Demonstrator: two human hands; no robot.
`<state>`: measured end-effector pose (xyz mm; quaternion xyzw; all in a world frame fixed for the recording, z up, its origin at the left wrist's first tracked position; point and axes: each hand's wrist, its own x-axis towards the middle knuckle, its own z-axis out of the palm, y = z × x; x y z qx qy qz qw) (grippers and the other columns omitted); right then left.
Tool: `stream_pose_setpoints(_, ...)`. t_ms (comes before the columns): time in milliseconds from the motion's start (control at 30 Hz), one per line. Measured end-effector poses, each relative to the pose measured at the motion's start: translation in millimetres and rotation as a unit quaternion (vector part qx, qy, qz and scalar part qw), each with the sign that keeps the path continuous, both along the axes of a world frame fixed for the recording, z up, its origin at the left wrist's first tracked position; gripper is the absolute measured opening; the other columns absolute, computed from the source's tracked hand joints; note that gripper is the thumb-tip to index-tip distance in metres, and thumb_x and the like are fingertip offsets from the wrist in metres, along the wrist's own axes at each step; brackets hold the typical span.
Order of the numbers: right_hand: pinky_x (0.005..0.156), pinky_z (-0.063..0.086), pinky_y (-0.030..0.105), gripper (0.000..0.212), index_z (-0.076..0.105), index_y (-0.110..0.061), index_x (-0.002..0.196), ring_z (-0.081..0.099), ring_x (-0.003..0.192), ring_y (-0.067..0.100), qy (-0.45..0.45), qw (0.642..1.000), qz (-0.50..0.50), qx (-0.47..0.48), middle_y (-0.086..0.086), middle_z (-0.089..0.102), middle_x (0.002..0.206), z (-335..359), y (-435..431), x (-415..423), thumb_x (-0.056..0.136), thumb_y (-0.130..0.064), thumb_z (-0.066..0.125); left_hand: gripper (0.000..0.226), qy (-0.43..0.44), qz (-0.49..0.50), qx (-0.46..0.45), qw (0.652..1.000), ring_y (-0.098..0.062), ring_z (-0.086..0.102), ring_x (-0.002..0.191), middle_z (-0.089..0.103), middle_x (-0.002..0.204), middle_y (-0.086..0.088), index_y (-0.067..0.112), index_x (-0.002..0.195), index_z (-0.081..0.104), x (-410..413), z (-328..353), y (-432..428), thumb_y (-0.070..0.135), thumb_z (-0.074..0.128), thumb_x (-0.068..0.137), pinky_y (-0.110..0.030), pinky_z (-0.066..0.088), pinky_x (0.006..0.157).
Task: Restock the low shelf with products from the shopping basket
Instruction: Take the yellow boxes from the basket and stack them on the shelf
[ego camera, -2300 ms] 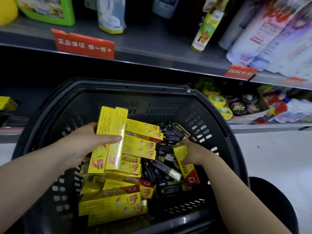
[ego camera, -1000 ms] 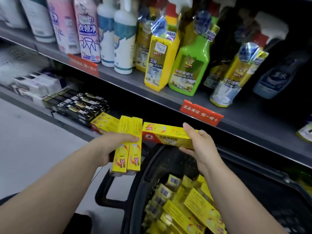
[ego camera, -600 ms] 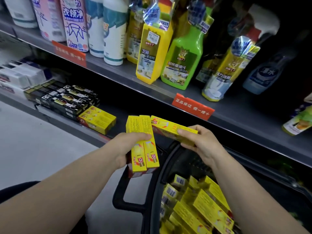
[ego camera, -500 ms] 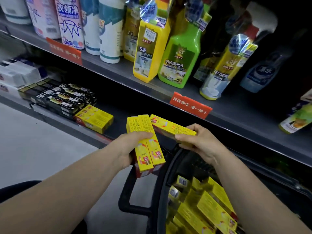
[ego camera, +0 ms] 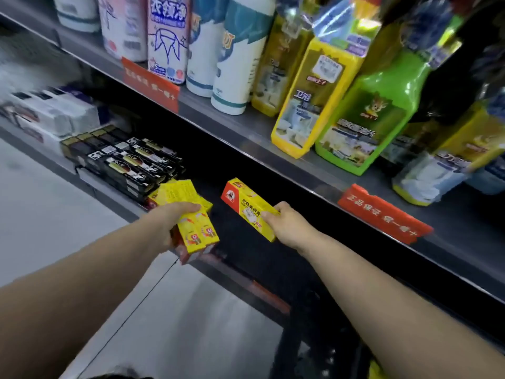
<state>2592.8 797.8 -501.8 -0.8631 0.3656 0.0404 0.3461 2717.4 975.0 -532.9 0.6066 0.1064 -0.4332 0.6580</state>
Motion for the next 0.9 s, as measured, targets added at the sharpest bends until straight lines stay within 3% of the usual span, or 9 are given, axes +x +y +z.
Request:
stream_pose_setpoints(100, 0.088, 0.041, 0.035, 0.038, 0.042, -0.001, 0.124, 0.052, 0.112, 0.035, 0.059, 0.995, 0.045, -0.063, 0.021, 0.054, 0.122, -27.7, 2.3, 50.7, 0.099, -0.029, 0.041, 0.029, 0.034, 0.071, -0.039, 0.996, -0.028, 0.062, 0.073, 0.064, 0.087, -0.013, 0.006, 0.114, 0.053, 22.0, -29.7, 12.9, 0.013, 0.062, 0.088, -0.043, 0.051, 0.069)
stream_pose_setpoints(267, 0.082, 0.039, 0.033, 0.035, 0.037, 0.000, 0.127, 0.052, 0.112, 0.037, 0.094, 0.977, 0.118, -0.149, 0.023, 0.052, 0.123, -73.3, 1.5, 130.2, 0.097, -0.018, 0.042, 0.031, 0.022, 0.117, -0.071, 0.990, -0.027, 0.069, 0.064, 0.069, 0.091, -0.014, 0.005, 0.115, 0.055, 51.0, -64.6, 18.0, 0.013, 0.064, 0.086, -0.036, 0.055, 0.047)
stream_pose_setpoints(400, 0.090, 0.041, 0.034, 0.046, 0.032, -0.006, 0.136, 0.050, 0.116, 0.037, 0.094, 0.965, 0.137, -0.202, 0.023, 0.042, 0.130, -106.3, -7.9, 177.6, 0.094, -0.017, 0.049, 0.031, 0.012, 0.152, -0.071, 0.986, -0.030, 0.069, 0.080, 0.070, 0.098, -0.014, 0.009, 0.111, 0.058, 67.9, -87.7, 19.6, 0.013, 0.067, 0.083, -0.041, 0.055, 0.059)
stream_pose_setpoints(600, 0.094, 0.041, 0.036, 0.037, 0.044, -0.012, 0.133, 0.051, 0.112, 0.037, 0.102, 0.979, 0.145, -0.105, 0.023, 0.045, 0.129, -153.1, -8.9, 202.7, 0.098, -0.021, 0.044, 0.010, 0.012, 0.189, -0.074, 0.979, -0.019, 0.069, 0.053, 0.071, 0.060, -0.003, 0.014, 0.087, 0.059, 84.4, -102.3, 8.6, 0.010, 0.067, 0.082, -0.033, 0.055, 0.044)
stream_pose_setpoints(700, 0.099, 0.040, 0.038, 0.038, 0.040, -0.013, 0.137, 0.049, 0.117, 0.036, 0.125, 0.972, 0.176, -0.092, 0.022, 0.047, 0.132, -152.7, -12.3, 199.1, 0.099, -0.018, 0.039, 0.011, 0.008, 0.193, -0.081, 0.978, -0.016, 0.069, 0.051, 0.071, 0.057, 0.001, 0.017, 0.085, 0.060, 83.0, -105.7, 1.7, 0.012, 0.068, 0.081, -0.029, 0.053, 0.042)
stream_pose_setpoints(800, 0.104, 0.036, 0.038, 0.041, 0.039, -0.015, 0.139, 0.041, 0.125, 0.036, 0.124, 0.963, 0.191, -0.145, 0.020, 0.039, 0.139, -133.4, -10.0, 194.3, 0.099, -0.021, 0.036, 0.013, -0.002, 0.188, -0.092, 0.978, -0.016, 0.070, 0.055, 0.072, 0.060, 0.001, 0.016, 0.085, 0.061, 79.2, -106.4, -1.1, 0.013, 0.071, 0.079, -0.031, 0.056, 0.050)
stream_pose_setpoints(833, 0.102, 0.038, 0.037, 0.039, 0.042, -0.015, 0.137, 0.044, 0.122, 0.033, 0.088, 0.970, 0.192, -0.119, 0.018, 0.042, 0.137, -124.1, -3.8, 190.9, 0.099, -0.026, 0.039, 0.013, -0.006, 0.187, -0.098, 0.977, -0.017, 0.071, 0.058, 0.073, 0.064, 0.000, 0.016, 0.087, 0.062, 78.0, -106.3, -1.6, 0.013, 0.072, 0.078, -0.034, 0.057, 0.056)
stream_pose_setpoints(900, 0.091, 0.042, 0.032, 0.037, 0.050, -0.021, 0.128, 0.053, 0.111, 0.022, 0.027, 0.982, 0.183, 0.044, 0.008, 0.055, 0.127, -105.7, 13.0, 178.8, 0.095, -0.038, 0.047, 0.016, -0.012, 0.175, -0.123, 0.977, -0.022, 0.072, 0.069, 0.075, 0.076, -0.004, 0.014, 0.093, 0.065, 75.4, -103.3, -2.5, 0.014, 0.071, 0.079, -0.040, 0.059, 0.065)
